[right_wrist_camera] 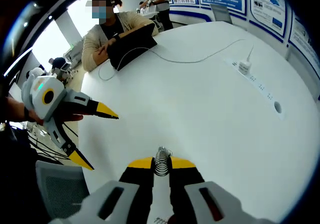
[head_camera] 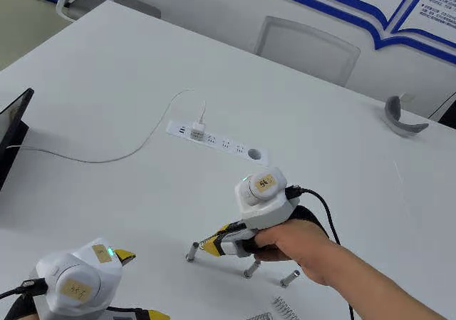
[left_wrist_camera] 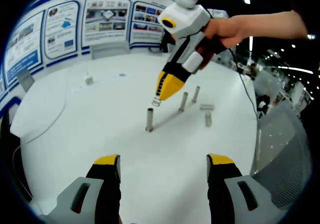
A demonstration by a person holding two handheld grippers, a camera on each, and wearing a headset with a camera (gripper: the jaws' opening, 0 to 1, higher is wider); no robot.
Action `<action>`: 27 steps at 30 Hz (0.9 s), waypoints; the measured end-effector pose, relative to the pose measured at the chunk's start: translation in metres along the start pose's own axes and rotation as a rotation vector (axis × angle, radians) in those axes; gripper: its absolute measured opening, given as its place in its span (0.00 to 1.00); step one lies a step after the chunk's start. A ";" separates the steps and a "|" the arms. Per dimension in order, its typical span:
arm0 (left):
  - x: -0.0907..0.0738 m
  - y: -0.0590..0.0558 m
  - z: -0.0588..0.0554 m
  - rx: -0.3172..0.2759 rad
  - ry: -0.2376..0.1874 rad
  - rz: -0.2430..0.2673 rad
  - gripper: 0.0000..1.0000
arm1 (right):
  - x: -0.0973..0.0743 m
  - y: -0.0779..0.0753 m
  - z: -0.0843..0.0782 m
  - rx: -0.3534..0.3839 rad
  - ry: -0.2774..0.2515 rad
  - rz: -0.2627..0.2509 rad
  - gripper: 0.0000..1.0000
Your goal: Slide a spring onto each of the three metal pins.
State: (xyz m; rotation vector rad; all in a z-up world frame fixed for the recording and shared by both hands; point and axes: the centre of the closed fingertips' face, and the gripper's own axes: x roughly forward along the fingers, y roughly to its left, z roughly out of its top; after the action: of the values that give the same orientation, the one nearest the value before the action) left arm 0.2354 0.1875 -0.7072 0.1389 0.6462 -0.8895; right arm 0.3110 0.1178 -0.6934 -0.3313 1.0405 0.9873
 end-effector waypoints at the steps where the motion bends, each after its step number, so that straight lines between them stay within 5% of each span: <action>1: 0.000 0.000 0.000 -0.001 -0.001 0.000 0.71 | 0.000 0.000 0.000 -0.001 0.001 0.001 0.13; 27: -0.005 -0.002 -0.007 -0.015 0.011 -0.006 0.69 | 0.021 0.002 0.005 -0.052 0.054 0.020 0.13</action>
State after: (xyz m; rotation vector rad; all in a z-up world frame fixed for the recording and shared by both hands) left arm 0.2281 0.1917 -0.7101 0.1280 0.6636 -0.8900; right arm 0.3150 0.1331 -0.7085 -0.3928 1.0697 1.0290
